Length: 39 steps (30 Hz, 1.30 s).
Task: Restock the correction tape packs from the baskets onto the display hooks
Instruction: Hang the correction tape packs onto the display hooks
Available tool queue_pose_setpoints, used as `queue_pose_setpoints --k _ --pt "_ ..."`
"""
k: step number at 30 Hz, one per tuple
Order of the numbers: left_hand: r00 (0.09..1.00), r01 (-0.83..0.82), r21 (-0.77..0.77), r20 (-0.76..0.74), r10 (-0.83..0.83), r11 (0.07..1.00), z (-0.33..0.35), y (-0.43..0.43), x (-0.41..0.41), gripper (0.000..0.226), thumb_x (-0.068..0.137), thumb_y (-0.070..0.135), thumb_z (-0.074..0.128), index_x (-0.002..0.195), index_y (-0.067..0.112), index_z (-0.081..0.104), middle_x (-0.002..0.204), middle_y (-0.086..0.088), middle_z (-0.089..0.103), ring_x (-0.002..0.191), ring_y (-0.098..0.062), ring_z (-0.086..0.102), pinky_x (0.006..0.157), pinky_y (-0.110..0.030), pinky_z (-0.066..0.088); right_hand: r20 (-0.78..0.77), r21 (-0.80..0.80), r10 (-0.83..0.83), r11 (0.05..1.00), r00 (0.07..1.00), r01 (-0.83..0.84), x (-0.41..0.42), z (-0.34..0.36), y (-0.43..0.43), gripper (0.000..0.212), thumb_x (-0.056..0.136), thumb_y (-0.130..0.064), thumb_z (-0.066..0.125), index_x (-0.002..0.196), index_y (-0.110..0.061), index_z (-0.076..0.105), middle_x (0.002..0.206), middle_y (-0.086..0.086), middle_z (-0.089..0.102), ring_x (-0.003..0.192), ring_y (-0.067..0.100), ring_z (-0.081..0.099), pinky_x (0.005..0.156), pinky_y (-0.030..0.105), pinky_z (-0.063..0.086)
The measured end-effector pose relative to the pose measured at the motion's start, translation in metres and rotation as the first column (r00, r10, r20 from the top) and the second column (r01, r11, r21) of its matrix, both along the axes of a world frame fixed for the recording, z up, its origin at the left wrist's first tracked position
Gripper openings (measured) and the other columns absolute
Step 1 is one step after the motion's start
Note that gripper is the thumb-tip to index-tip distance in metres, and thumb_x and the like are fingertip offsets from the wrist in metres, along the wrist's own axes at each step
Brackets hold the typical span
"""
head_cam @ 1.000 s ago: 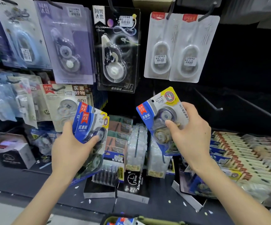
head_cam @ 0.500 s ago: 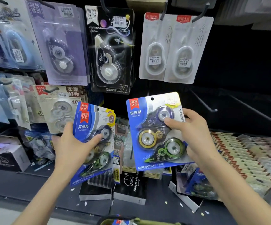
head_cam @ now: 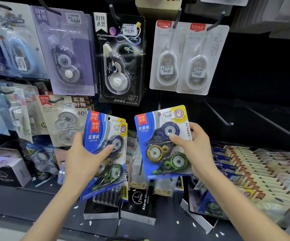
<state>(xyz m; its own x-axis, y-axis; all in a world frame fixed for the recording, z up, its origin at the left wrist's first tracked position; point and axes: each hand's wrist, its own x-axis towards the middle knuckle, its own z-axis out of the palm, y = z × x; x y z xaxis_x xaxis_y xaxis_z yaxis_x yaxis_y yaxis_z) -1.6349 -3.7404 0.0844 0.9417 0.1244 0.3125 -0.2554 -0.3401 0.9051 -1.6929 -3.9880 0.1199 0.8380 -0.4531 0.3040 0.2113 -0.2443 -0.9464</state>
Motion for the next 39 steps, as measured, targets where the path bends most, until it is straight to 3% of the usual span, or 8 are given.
queue_pose_setpoints --k 10,13,18,22,24,27,32,39 --pt "0.998 0.016 -0.114 -0.056 -0.023 0.993 -0.008 -0.003 0.022 0.048 0.072 0.029 0.087 0.105 0.022 0.052 0.097 0.013 0.063 0.09 -0.014 0.062 0.071 -0.032 0.047 0.074 0.223 0.039 0.973 0.996 -0.055 0.096 -0.041 -0.024 0.034 0.092 -0.009 0.065 0.122 -0.025 0.058 0.118 0.002 0.07 0.107 0.017 0.068 0.09 0.03 0.056" --pt "0.996 0.05 -0.132 -0.064 -0.059 0.99 -0.008 -0.003 0.024 0.045 0.07 0.025 0.088 0.096 0.031 0.051 0.098 0.01 0.066 0.091 -0.015 0.063 0.074 -0.035 0.048 0.026 0.267 0.007 0.964 1.0 -0.014 0.116 -0.042 -0.023 0.051 0.094 -0.013 0.064 0.142 -0.018 0.046 0.131 0.002 0.061 0.121 0.019 0.059 0.1 0.033 0.05" --pt "0.986 0.104 -0.248 -0.099 -0.132 0.963 -0.005 0.001 0.025 0.048 0.066 0.017 0.089 0.098 0.033 0.057 0.096 0.01 0.072 0.089 -0.014 0.068 0.078 -0.037 0.053 -0.146 -0.376 -0.266 0.906 0.953 0.195 0.095 -0.053 -0.011 0.07 0.096 -0.044 0.057 0.155 -0.025 0.024 0.138 0.004 0.052 0.126 0.023 0.05 0.1 0.042 0.044" --pt "0.974 0.151 -0.319 -0.113 -0.196 0.936 -0.005 -0.004 0.018 0.047 0.066 0.013 0.088 0.1 0.03 0.06 0.088 0.017 0.074 0.08 -0.006 0.07 0.071 -0.028 0.052 -0.365 0.012 0.179 0.982 0.913 -0.188 0.05 -0.047 0.04 0.067 0.082 -0.056 0.066 0.136 -0.02 0.049 0.11 -0.004 0.061 0.098 0.014 0.063 0.083 0.034 0.053" --pt "0.968 0.166 -0.346 -0.122 -0.219 0.923 -0.006 -0.006 0.014 0.046 0.068 0.01 0.087 0.101 0.028 0.06 0.09 0.013 0.075 0.08 -0.007 0.071 0.069 -0.026 0.053 -0.361 0.101 0.321 0.947 0.875 -0.306 0.04 -0.049 0.057 0.042 0.081 -0.043 0.075 0.114 -0.027 0.056 0.099 -0.003 0.062 0.082 0.011 0.065 0.072 0.029 0.056" --pt "0.962 0.173 -0.371 -0.133 -0.237 0.912 -0.006 -0.002 0.009 0.048 0.069 0.012 0.086 0.107 0.026 0.061 0.096 0.008 0.075 0.085 -0.012 0.072 0.071 -0.03 0.056 -0.28 0.106 0.291 0.956 0.915 -0.272 0.038 -0.051 0.067 0.033 0.08 -0.022 0.08 0.105 -0.024 0.057 0.101 0.005 0.062 0.083 0.015 0.067 0.066 0.024 0.056" --pt "0.954 0.199 -0.391 -0.133 -0.269 0.899 -0.003 0.012 0.001 0.036 0.076 0.022 0.077 0.108 0.025 0.061 0.094 0.009 0.075 0.084 -0.011 0.072 0.067 -0.024 0.056 -0.231 0.182 0.322 0.941 0.918 -0.285 0.033 -0.054 0.069 0.032 0.081 -0.011 0.079 0.105 -0.017 0.059 0.107 0.007 0.067 0.098 0.031 0.069 0.08 0.04 0.059" --pt "0.945 0.263 -0.316 -0.106 -0.309 0.912 -0.002 0.021 -0.01 0.04 0.076 0.036 0.07 0.113 0.025 0.062 0.104 0.009 0.075 0.093 -0.009 0.071 0.077 -0.024 0.054 -0.123 0.301 0.471 0.856 0.874 -0.42 -0.007 -0.045 0.06 0.029 0.091 -0.005 0.063 0.114 -0.015 0.049 0.111 0.002 0.074 0.102 0.02 0.07 0.085 0.038 0.058"
